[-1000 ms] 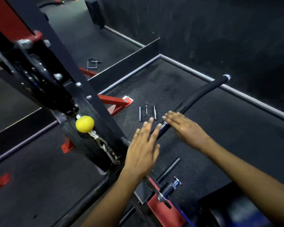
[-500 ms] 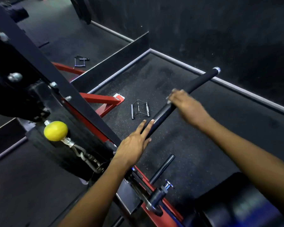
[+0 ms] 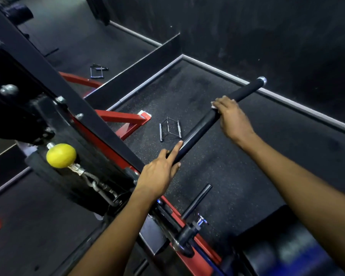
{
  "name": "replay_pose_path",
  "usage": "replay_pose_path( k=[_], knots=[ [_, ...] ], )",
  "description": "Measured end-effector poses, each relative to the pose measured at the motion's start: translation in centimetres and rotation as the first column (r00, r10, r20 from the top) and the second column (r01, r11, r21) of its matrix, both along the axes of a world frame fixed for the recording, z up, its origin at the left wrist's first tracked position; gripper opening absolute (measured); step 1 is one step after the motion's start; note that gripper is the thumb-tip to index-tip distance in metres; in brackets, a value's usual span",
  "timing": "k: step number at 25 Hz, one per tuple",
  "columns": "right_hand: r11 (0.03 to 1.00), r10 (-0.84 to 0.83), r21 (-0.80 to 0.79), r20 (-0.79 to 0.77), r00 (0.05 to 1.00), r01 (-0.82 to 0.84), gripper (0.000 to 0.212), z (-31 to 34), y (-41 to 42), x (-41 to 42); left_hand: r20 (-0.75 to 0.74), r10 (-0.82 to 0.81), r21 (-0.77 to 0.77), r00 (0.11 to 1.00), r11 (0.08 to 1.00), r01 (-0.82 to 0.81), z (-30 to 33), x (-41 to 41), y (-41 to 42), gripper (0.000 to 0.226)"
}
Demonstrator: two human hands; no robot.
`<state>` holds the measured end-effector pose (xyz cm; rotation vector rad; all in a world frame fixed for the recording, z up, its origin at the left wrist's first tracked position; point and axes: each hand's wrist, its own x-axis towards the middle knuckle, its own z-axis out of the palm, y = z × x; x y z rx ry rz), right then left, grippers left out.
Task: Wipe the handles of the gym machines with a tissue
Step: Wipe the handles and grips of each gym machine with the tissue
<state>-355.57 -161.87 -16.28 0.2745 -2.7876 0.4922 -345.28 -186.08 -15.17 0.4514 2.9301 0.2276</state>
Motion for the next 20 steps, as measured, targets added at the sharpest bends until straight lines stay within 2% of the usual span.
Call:
replay_pose_path(
  k=[1, 2, 3, 4, 5, 6, 8, 9, 10, 11, 12, 14, 15, 16, 18, 19, 20],
  knots=[
    [0.999, 0.042, 0.023, -0.024, 0.999, -0.042, 0.054, -0.8, -1.3, 1.3, 0.01, -0.001, -0.004, 1.0, 1.0, 0.001, 0.0, 0.1, 0.1, 0.061],
    [0.979, 0.19, 0.088, -0.053, 0.98, -0.185, 0.051, -1.6, -2.7, 3.2, 0.02, -0.005, -0.008, 1.0, 1.0, 0.005, 0.1, 0.1, 0.2, 0.061],
    [0.915, 0.385, 0.171, -0.091, 0.918, -0.366, 0.045, -1.8, -3.4, 4.6, 0.025, -0.009, -0.009, 1.0, 1.0, 0.009, 0.1, 0.0, 0.3, 0.061],
    [0.848, 0.507, 0.243, -0.11, 0.855, -0.472, 0.041, -1.8, -2.9, 4.6, 0.028, -0.011, -0.005, 1.0, 1.0, 0.011, 0.2, -0.1, 0.3, 0.061],
    [0.828, 0.531, 0.269, -0.095, 0.842, -0.492, 0.039, -1.2, -1.8, 3.6, 0.031, -0.011, 0.004, 0.999, 1.0, 0.011, 0.2, -0.2, 0.3, 0.061],
    [0.879, 0.441, 0.229, -0.057, 0.896, -0.419, 0.036, -0.4, -0.6, 1.9, 0.034, -0.009, 0.016, 0.999, 1.0, 0.008, 0.2, -0.2, 0.2, 0.061],
    [0.993, 0.113, 0.039, -0.01, 0.994, -0.112, 0.038, 0.4, 2.0, -0.9, 0.037, 0.0, 0.031, 0.999, 1.0, -0.001, 0.2, 0.1, 0.1, 0.06],
    [1.0, -0.003, -0.001, 0.022, 1.0, 0.003, 0.043, 0.1, 2.4, -1.2, 0.041, 0.012, 0.033, 0.999, 0.999, -0.014, 0.3, 0.4, 0.1, 0.06],
    [0.999, -0.037, -0.02, 0.051, 0.998, 0.038, 0.046, -0.2, 1.7, -0.5, 0.042, 0.031, 0.038, 0.999, 0.999, -0.033, 0.4, 0.7, 0.2, 0.061],
    [1.0, 0.025, -0.006, 0.04, 0.999, -0.025, 0.047, -0.8, 0.5, 0.5, 0.037, 0.056, 0.047, 0.998, 0.997, -0.058, 0.6, 0.9, 0.4, 0.061],
    [0.988, 0.155, 0.029, -0.008, 0.988, -0.155, 0.046, -1.4, -0.8, 2.1, 0.026, 0.08, 0.057, 0.996, 0.995, -0.082, 0.8, 0.7, 0.9, 0.061],
    [0.898, 0.434, 0.125, -0.086, 0.897, -0.423, 0.043, -2.1, -1.2, 3.9, 0.007, 0.097, 0.099, 0.995, 0.99, -0.097, 1.3, -1.3, 2.7, 0.063],
    [0.881, 0.466, 0.146, -0.103, 0.878, -0.45, 0.044, -2.4, -0.1, 3.0, 0.022, 0.087, 0.124, 0.996, 0.988, -0.089, 1.3, -2.8, 3.8, 0.065],
    [0.92, 0.388, 0.102, -0.086, 0.918, -0.379, 0.044, -2.2, 1.2, 1.4, 0.05, 0.064, 0.136, 0.997, 0.988, -0.07, 1.1, -4.3, 5.1, 0.067],
    [0.995, 0.083, -0.062, -0.012, 0.996, -0.084, 0.045, -2.2, 3.9, -2.0, 0.096, 0.02, 0.123, 0.995, 0.992, -0.031, 0.7, -6.6, 7.1, 0.071],
    [0.99, -0.052, -0.126, 0.037, 0.998, 0.057, 0.05, -2.2, 4.4, -3.1, 0.1, 0.012, 0.112, 0.995, 0.993, -0.023, 0.3, -7.4, 7.6, 0.071],
    [0.98, -0.121, -0.147, 0.071, 0.99, 0.13, 0.055, -2.3, 4.0, -3.4, 0.092, 0.006, 0.103, 0.996, 0.995, -0.016, -0.1, -7.7, 7.8, 0.07]
  ],
)
